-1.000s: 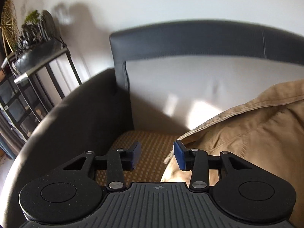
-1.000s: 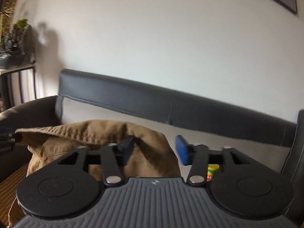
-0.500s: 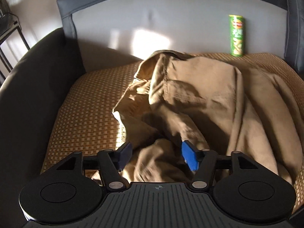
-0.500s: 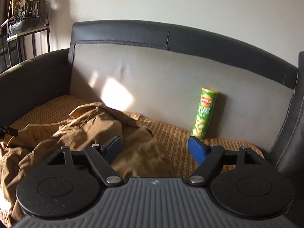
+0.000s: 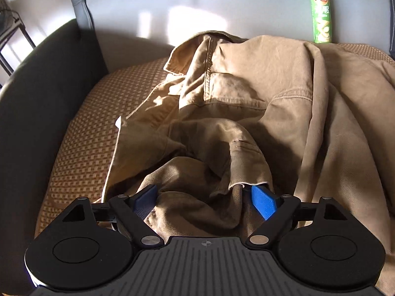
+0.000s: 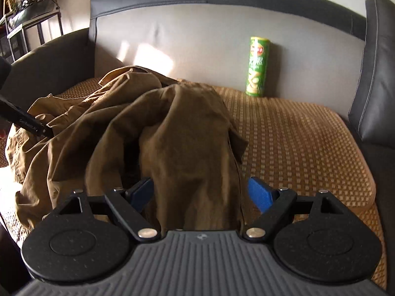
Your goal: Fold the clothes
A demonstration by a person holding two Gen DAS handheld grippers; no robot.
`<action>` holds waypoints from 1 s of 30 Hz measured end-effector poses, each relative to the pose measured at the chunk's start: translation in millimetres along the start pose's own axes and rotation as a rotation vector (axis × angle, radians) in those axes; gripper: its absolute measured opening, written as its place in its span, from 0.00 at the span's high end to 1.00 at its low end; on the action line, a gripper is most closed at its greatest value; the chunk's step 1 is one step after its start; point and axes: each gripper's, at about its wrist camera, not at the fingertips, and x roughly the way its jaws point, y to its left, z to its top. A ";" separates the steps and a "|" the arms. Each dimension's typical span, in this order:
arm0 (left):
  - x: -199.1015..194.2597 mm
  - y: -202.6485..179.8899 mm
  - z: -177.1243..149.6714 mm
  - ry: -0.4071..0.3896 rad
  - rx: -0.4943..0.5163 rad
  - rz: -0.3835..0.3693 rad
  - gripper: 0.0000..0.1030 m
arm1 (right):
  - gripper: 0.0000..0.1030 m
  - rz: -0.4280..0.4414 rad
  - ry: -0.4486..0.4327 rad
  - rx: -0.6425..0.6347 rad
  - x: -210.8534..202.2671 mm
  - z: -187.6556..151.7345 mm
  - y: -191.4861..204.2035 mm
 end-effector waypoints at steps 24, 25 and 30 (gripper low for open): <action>0.2 -17.0 1.9 0.010 -0.030 -0.071 0.40 | 0.16 0.018 0.028 0.115 18.1 -16.6 -6.8; 5.3 -15.5 0.7 0.029 -0.047 -0.103 0.65 | 0.16 0.015 0.031 0.120 19.3 -16.8 -7.1; -23.5 15.2 3.3 -0.006 -0.124 -0.173 0.87 | 0.16 0.011 0.037 0.133 22.3 -15.8 -6.1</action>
